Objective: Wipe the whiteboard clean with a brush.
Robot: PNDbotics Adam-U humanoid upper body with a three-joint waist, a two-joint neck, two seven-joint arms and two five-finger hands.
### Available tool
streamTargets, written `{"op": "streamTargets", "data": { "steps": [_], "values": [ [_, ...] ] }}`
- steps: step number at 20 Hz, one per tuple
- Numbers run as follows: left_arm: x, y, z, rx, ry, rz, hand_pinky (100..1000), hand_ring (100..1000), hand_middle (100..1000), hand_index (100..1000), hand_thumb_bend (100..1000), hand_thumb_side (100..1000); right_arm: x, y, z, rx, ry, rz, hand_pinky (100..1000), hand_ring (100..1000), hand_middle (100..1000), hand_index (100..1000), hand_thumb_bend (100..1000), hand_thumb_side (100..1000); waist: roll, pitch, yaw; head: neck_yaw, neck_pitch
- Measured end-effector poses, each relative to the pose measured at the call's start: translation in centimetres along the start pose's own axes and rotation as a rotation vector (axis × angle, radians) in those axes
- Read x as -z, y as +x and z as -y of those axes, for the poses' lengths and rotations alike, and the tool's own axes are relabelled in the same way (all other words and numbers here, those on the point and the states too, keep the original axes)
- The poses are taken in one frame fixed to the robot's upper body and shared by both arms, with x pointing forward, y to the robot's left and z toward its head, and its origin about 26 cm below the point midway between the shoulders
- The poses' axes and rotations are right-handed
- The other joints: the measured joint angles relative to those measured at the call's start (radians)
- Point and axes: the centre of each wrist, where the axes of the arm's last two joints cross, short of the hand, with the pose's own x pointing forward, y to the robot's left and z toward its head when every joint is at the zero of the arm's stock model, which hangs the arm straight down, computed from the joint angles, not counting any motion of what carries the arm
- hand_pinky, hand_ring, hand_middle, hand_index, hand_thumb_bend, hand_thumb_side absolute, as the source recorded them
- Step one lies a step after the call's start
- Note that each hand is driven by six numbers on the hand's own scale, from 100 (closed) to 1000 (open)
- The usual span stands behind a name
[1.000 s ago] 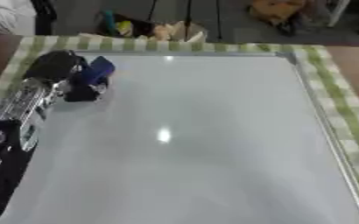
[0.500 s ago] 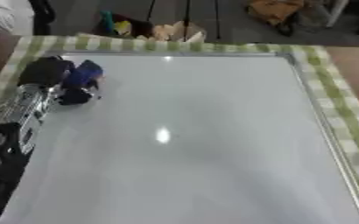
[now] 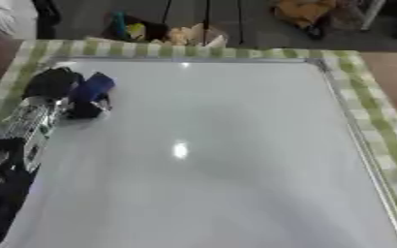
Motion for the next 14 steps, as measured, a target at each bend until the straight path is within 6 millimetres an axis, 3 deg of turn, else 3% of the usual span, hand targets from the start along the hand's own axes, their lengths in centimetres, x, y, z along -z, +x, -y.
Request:
{"op": "streamTargets", "data": {
  "steps": [14],
  "values": [
    [0.3,0.37,-0.43,0.047,-0.06,0.038,123,389,469,703,183,737,0.0,0.0,0.0,0.005,-0.003,0.001,843,924,668,852,100,1000,-0.001,-0.002,0.0,0.003,-0.003]
  ]
}}
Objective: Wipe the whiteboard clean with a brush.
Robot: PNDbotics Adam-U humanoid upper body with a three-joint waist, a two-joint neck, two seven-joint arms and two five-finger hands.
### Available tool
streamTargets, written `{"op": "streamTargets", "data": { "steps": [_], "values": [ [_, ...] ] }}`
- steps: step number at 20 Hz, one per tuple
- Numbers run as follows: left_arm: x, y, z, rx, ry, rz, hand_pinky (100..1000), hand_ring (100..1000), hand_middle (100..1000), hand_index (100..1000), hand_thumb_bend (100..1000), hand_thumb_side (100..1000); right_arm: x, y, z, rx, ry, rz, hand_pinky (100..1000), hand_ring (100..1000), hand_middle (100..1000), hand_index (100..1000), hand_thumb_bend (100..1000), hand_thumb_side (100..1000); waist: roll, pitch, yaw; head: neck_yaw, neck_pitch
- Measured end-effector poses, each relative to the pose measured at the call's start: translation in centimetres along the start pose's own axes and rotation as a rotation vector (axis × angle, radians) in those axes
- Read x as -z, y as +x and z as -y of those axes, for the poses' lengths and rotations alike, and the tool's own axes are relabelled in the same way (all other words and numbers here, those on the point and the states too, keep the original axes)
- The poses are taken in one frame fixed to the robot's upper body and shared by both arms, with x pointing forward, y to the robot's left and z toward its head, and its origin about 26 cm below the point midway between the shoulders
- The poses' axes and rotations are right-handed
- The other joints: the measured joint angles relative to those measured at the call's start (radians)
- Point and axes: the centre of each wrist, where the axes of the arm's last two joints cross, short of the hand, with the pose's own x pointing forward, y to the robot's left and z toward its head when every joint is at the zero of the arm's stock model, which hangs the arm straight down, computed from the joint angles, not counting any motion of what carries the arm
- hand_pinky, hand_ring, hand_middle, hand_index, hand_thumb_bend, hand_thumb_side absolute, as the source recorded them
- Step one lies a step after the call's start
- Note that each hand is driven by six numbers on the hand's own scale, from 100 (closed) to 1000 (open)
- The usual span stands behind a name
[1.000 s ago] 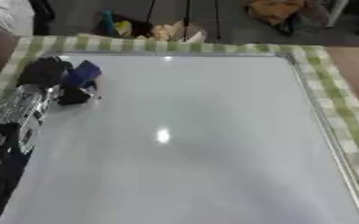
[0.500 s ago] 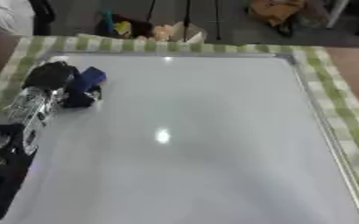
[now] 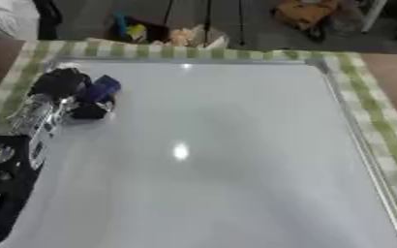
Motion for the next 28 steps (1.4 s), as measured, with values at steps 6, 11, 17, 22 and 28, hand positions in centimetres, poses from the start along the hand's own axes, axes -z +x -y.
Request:
{"op": "streamTargets", "data": {
  "steps": [6,11,17,22,28],
  "values": [
    [0.0,0.0,0.0,0.025,-0.045,0.016,145,401,480,698,176,783,0.0,0.0,0.0,0.001,-0.004,0.002,843,924,668,852,100,1000,0.0,-0.004,0.002,0.0,0.0],
    [0.0,0.2,-0.1,0.02,-0.096,0.047,158,406,484,691,170,802,0.0,0.0,0.0,0.002,-0.009,0.003,843,924,668,852,100,1000,0.0,-0.01,0.008,-0.001,0.0],
    [-0.5,0.6,-0.5,0.065,-0.115,0.067,183,421,498,716,196,823,0.0,0.0,0.0,0.002,-0.011,0.003,844,924,667,852,100,1000,0.0,-0.01,0.012,-0.002,0.0],
    [-0.8,1.0,-0.9,0.089,-0.138,0.086,194,427,503,724,191,831,0.0,0.0,0.0,0.002,-0.011,0.003,844,924,667,852,100,1000,0.0,-0.01,0.014,-0.002,0.0],
    [-1.1,1.4,-1.2,0.108,-0.169,0.114,246,464,549,768,231,886,0.0,0.0,0.0,0.002,-0.011,0.003,844,924,666,852,100,1000,0.0,-0.01,0.018,-0.002,0.0]
  ]
}}
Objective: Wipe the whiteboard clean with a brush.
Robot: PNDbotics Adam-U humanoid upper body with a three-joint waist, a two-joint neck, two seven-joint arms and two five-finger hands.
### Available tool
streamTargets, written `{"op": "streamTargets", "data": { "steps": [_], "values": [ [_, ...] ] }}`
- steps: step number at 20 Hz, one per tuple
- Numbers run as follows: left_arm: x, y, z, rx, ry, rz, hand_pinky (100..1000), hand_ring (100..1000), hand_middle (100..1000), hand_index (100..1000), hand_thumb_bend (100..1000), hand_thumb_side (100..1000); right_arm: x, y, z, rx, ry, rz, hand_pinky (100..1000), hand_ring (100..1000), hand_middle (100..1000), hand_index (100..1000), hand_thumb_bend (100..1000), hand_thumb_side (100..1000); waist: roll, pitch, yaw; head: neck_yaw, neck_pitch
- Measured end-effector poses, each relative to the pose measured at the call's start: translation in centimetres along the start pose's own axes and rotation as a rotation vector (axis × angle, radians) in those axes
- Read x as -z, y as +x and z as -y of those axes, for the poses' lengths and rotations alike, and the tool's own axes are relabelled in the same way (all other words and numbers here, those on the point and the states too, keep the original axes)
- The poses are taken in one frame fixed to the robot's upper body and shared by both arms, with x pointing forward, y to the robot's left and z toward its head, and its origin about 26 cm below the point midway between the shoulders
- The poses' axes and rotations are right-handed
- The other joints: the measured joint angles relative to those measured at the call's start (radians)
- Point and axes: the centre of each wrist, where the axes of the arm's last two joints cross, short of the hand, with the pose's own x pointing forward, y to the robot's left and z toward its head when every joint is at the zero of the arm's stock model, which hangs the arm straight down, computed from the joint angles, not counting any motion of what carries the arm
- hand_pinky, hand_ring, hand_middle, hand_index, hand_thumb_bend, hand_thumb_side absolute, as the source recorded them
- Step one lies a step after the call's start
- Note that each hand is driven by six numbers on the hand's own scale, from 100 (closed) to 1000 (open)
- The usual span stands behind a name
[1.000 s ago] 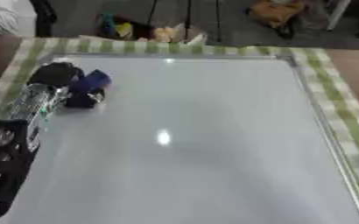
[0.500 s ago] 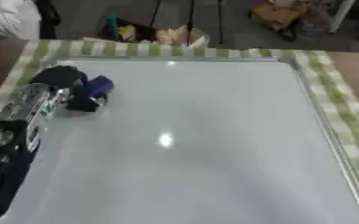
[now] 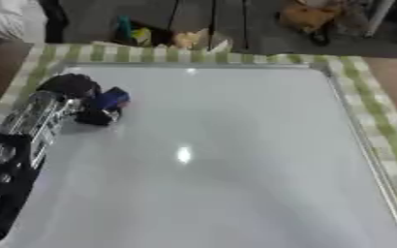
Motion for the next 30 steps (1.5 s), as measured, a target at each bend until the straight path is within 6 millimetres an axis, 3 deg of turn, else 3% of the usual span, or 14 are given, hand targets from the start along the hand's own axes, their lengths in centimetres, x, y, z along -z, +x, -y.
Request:
{"op": "streamTargets", "data": {
  "steps": [1,5,18,23,30],
  "values": [
    [0.0,-0.1,-0.1,0.002,-0.009,0.005,269,484,586,811,253,896,0.0,0.0,0.0,0.0,0.0,0.0,844,924,667,852,100,1000,0.0,0.0,0.0,0.0,0.0],
    [-0.2,-0.1,-0.3,0.011,-0.047,0.021,238,452,534,765,245,882,0.0,0.0,0.0,0.001,-0.003,0.002,844,923,662,852,100,1000,0.001,-0.002,0.0,0.0,0.0],
    [-0.6,0.6,-0.8,0.065,-0.075,0.075,258,461,537,744,257,874,0.0,0.0,0.0,0.002,-0.008,0.003,844,922,661,853,100,1000,0.001,-0.002,0.002,0.0,0.0],
    [-0.7,1.1,-0.8,0.138,-0.067,0.088,208,413,488,704,285,861,0.0,0.0,0.0,0.003,-0.009,0.003,844,923,660,853,100,1000,0.002,-0.003,0.002,0.0,-0.001],
    [-0.7,1.7,-0.4,0.19,-0.006,0.049,162,379,457,677,233,809,0.0,0.0,0.0,0.004,-0.01,0.004,844,923,661,853,100,1000,0.003,-0.004,0.001,0.001,-0.005]
  ]
}}
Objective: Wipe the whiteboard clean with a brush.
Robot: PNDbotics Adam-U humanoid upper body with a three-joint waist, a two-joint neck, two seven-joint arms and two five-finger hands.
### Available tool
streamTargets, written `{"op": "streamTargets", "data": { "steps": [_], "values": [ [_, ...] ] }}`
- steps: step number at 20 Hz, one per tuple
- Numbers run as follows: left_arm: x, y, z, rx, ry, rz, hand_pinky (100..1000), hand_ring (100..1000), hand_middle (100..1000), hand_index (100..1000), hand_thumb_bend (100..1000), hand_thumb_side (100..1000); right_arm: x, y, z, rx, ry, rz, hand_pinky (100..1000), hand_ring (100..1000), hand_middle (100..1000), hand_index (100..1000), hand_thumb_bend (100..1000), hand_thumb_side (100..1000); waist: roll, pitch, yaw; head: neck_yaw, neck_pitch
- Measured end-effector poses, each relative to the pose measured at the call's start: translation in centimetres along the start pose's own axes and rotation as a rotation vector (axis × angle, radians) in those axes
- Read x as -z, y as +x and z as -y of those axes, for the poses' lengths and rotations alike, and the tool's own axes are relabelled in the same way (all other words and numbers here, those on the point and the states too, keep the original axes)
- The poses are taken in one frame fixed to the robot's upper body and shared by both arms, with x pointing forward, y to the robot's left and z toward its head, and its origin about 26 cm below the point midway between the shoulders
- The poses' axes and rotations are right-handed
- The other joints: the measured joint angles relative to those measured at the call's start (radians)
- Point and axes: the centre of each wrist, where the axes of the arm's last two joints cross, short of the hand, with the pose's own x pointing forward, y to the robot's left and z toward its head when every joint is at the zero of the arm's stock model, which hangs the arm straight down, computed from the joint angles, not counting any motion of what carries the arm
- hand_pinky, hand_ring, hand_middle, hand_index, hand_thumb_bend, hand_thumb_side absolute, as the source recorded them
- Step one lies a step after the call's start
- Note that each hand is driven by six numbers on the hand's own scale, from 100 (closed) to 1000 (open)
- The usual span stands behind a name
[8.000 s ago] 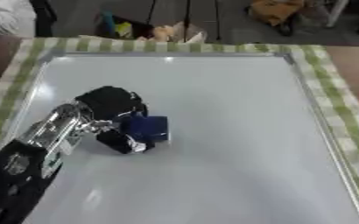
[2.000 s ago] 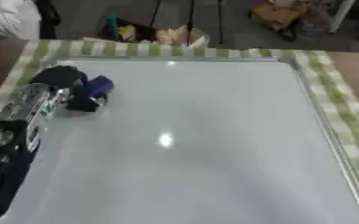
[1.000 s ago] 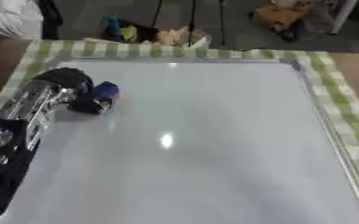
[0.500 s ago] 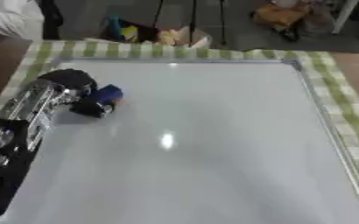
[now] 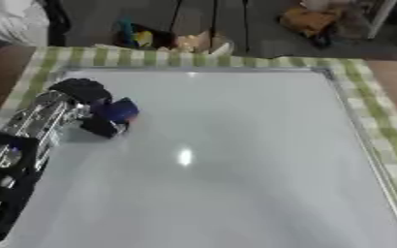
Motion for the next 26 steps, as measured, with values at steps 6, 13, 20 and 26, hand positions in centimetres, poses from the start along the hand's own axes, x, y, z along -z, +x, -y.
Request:
{"op": "streamTargets", "data": {
  "steps": [6,13,20,26],
  "values": [
    [0.2,0.4,0.6,0.0,0.056,-0.043,155,375,453,674,201,820,0.0,0.0,0.0,0.001,-0.001,0.0,845,923,660,854,100,1000,0.0,0.0,0.0,0.0,0.0],
    [0.5,0.1,1.1,-0.04,0.072,-0.084,146,370,449,670,176,824,0.0,0.0,0.0,0.004,-0.002,-0.002,845,923,660,854,100,1000,0.0,0.0,0.0,0.0,0.0],
    [0.7,-0.5,1.5,-0.109,0.062,-0.115,132,363,440,668,100,869,-0.2,-0.1,0.0,0.004,-0.001,-0.006,845,924,659,855,100,1000,0.0,-0.001,0.0,0.0,0.0],
    [0.7,-1.0,1.4,-0.18,0.045,-0.125,126,360,440,666,139,837,-0.2,-0.1,0.1,0.004,0.0,-0.009,846,924,659,855,100,1000,-0.002,-0.001,0.0,0.0,-0.001]
  ]
}}
